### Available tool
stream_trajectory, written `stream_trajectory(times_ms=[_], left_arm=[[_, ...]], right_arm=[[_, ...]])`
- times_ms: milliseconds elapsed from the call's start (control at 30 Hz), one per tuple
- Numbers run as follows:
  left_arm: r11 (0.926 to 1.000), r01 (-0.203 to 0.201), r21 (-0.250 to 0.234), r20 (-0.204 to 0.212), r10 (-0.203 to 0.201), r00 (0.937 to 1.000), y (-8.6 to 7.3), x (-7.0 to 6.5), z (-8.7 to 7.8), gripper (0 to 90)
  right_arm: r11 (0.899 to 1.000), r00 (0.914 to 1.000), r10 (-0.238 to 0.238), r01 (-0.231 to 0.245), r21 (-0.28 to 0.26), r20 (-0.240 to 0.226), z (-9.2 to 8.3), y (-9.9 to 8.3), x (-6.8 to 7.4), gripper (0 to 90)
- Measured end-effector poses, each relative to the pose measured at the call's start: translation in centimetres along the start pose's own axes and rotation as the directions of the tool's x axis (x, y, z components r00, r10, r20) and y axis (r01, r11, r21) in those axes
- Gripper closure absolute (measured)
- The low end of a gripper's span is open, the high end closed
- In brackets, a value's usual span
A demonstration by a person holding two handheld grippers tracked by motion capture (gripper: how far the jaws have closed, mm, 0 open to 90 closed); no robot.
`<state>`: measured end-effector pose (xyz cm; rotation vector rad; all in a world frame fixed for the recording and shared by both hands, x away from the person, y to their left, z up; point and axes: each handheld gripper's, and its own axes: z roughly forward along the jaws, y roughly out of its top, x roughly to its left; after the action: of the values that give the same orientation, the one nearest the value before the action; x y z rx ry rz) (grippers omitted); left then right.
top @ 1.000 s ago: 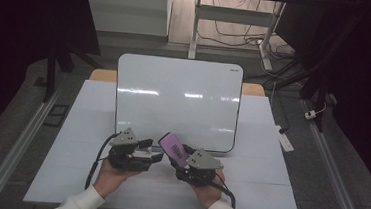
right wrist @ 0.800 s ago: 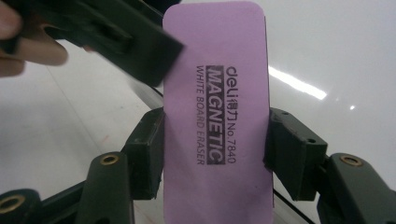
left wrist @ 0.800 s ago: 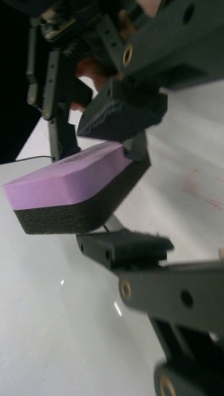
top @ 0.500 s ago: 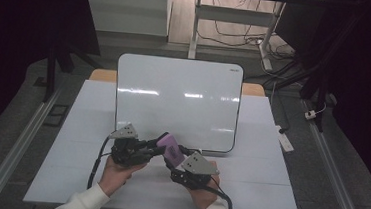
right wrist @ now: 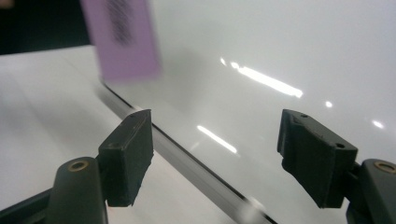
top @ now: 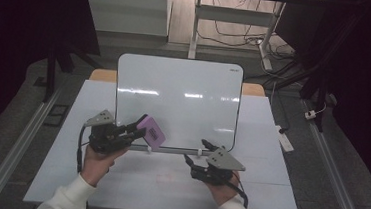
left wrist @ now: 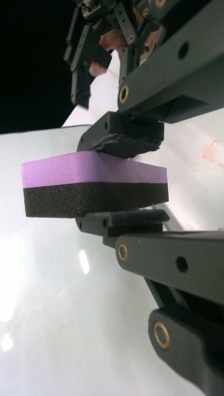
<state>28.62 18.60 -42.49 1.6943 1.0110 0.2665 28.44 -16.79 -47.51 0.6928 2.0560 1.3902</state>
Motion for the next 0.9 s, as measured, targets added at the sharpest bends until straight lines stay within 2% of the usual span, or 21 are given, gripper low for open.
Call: stream_trajectory(times_ms=[100,267,467,600,700,800,900], left_arm=[[1.0000,0.003,-0.003,-0.028,-0.003,0.9996,1.0,0.6,-0.4,64.1],[0.9998,-0.003,-0.019,-0.086,0.001,0.9963,3.1,1.3,-1.0,64.1],[0.9993,-0.016,-0.032,-0.173,0.011,0.9849,5.4,2.3,-1.6,64.1],[0.9991,-0.011,-0.041,-0.213,0.002,0.9771,6.5,3.0,-2.1,64.1],[0.9990,-0.012,-0.043,-0.242,0.002,0.9704,7.2,3.3,-2.4,64.1],[0.9989,-0.017,-0.044,-0.270,0.004,0.9628,7.8,3.5,-2.6,64.0],[0.9989,-0.020,-0.042,-0.283,0.008,0.9592,8.3,3.7,-1.9,63.9]], right_arm=[[0.999,0.9983,0.041,-0.042,0.016,0.040,-1.4,-0.8,-2.1,27.0],[0.998,0.9908,0.062,-0.065,0.019,0.120,-4.0,-2.0,-4.8,27.3],[0.994,0.9732,0.101,-0.108,0.021,0.206,-6.3,-3.6,-7.1,27.8],[0.992,0.9635,0.117,-0.126,0.020,0.241,-7.0,-4.1,-8.0,27.9],[0.992,0.9610,0.115,-0.126,0.028,0.251,-7.0,-4.3,-8.2,27.9],[0.992,0.9620,0.108,-0.121,0.038,0.251,-6.8,-4.4,-8.2,27.9],[0.992,0.9623,0.105,-0.119,0.042,0.251,-6.6,-4.5,-8.1,27.8]])
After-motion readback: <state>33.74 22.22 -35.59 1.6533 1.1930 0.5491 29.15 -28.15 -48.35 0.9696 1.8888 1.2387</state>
